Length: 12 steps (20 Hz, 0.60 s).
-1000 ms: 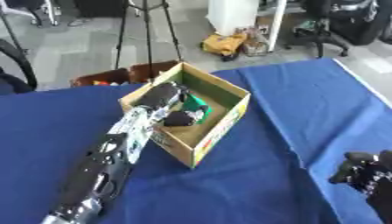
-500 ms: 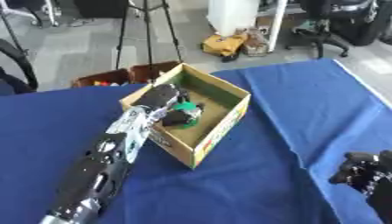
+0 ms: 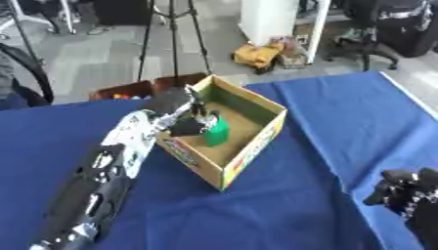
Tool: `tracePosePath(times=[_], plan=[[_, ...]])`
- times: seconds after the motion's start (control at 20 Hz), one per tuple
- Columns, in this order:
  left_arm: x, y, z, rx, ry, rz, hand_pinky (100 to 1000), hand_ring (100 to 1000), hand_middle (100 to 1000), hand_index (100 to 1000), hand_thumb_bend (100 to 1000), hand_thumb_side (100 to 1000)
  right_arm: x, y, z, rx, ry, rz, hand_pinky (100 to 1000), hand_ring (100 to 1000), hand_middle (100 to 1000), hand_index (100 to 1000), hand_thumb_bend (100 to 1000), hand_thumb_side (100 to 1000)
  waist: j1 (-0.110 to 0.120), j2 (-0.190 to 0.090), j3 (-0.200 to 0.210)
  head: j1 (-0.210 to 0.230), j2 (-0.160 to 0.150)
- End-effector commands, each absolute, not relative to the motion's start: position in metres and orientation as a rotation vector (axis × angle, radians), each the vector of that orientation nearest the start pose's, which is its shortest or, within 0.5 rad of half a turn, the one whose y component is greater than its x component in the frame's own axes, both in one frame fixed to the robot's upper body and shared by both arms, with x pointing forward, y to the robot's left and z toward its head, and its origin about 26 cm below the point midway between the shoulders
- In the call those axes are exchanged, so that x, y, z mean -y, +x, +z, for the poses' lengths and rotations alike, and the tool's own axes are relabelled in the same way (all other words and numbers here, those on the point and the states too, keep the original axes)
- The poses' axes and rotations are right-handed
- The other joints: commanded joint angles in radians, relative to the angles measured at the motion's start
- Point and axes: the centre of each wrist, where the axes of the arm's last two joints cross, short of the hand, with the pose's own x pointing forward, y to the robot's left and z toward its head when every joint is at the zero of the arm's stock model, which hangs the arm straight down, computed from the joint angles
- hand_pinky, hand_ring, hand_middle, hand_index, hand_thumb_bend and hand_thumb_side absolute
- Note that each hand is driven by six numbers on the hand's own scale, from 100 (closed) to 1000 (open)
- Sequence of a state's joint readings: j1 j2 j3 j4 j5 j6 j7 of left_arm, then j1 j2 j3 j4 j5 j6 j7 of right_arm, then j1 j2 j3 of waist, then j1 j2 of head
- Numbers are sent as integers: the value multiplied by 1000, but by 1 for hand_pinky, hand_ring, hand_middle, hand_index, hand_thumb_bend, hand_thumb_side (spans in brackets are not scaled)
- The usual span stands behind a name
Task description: Pick up objects on the table and place them in the box.
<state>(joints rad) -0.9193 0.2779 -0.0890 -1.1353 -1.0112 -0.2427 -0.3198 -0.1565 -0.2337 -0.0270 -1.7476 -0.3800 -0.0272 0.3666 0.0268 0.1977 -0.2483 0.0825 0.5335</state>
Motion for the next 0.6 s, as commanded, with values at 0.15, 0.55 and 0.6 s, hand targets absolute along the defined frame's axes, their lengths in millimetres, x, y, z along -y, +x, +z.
tracePosePath(times=[0.15, 0.55, 0.6], plan=[[-243, 424, 254, 1851, 897, -1458, 582, 678, 491, 611, 136, 1000, 291, 308, 96, 1920, 398, 296, 644, 582, 568, 742, 100, 897, -10, -25, 47, -35, 1], [-298, 368, 233, 1821, 874, -1257, 572, 684, 459, 573, 100, 1000, 296, 304, 91, 1913, 366, 269, 644, 582, 567, 741, 100, 901, -21, -30, 111, -67, 7], [-304, 363, 228, 1813, 871, -1223, 570, 685, 454, 566, 100, 1000, 296, 303, 91, 1912, 362, 266, 644, 581, 567, 742, 100, 901, -23, -30, 119, -70, 8]])
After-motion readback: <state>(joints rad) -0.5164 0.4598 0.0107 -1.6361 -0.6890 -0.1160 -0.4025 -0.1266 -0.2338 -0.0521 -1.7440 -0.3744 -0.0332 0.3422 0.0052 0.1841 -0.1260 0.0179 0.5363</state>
